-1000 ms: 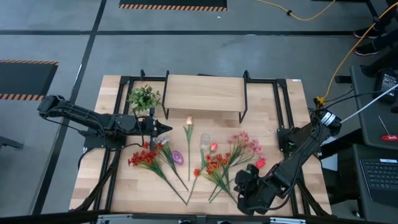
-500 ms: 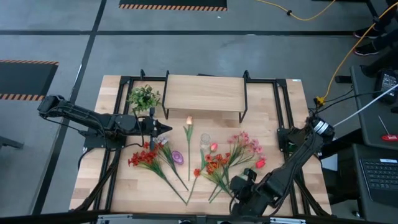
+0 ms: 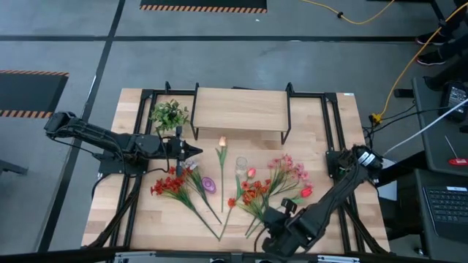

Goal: Pick and place flowers into a vace then onto a shelf
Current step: Put the right orange flowers into the transparent vase

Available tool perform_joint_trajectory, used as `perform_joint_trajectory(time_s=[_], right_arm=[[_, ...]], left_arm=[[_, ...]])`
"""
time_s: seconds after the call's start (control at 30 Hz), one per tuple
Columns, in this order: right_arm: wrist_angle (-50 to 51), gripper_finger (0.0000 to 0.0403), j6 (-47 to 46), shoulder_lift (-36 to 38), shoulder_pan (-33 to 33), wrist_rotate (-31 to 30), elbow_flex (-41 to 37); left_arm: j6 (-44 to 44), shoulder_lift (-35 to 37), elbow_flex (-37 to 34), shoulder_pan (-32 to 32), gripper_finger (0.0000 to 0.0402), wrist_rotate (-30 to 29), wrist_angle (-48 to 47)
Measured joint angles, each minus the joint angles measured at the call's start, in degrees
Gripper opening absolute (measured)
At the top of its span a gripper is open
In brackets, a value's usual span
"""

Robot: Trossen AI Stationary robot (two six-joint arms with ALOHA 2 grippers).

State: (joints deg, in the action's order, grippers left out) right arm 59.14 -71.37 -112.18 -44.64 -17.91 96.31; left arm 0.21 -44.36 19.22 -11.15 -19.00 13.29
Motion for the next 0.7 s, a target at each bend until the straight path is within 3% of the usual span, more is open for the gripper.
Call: perform_joint_trajectory(time_s=[0.43, 0.7], right_arm=[[1.26, 0.0181, -0.44, 0.0, 0.26, 0.04, -0.04], [2.56, 0.0201, -0.35, 0.0, 0.26, -0.11, -0.11]], left_arm=[[-0.51, 0.0, 0.0, 0.0, 0.0004, 0.0, 0.0], [-0.96, 0.0, 0.0, 0.01, 0.0004, 0.0, -0.01]])
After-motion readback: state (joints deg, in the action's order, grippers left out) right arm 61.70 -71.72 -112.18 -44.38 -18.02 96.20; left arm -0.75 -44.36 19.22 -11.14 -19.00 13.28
